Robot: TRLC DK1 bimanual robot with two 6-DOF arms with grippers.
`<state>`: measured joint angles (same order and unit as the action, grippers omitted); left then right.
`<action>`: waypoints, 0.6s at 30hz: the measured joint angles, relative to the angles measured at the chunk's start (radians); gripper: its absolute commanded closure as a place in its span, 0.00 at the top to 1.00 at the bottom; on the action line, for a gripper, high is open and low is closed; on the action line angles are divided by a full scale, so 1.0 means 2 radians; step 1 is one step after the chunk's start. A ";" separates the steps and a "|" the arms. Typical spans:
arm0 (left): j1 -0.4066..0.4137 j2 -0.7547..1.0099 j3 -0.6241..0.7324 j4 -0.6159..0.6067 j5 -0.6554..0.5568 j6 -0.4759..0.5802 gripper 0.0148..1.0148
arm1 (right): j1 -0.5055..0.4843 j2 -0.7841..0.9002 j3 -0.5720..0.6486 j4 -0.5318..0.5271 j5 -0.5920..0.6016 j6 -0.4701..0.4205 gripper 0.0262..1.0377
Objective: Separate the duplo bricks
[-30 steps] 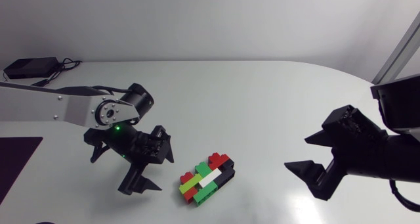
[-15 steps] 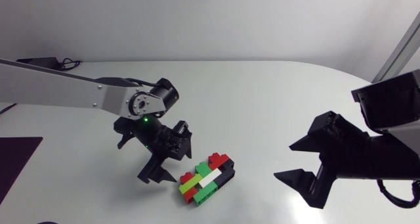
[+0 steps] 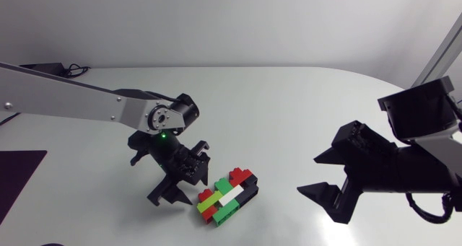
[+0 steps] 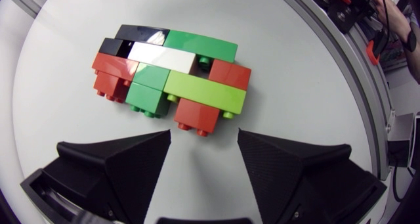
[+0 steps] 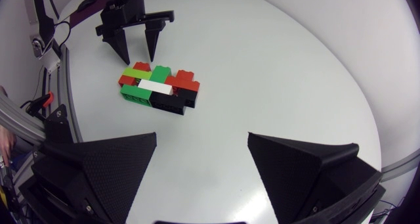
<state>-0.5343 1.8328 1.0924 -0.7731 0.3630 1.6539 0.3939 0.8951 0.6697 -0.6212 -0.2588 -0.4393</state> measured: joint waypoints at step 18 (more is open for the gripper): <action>-0.019 0.010 0.000 0.023 0.000 0.030 0.56 | -0.001 0.009 0.000 0.003 0.000 0.000 0.96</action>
<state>-0.5716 1.8538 1.0920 -0.7265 0.3626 1.7130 0.3927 0.9131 0.6697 -0.6151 -0.2588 -0.4393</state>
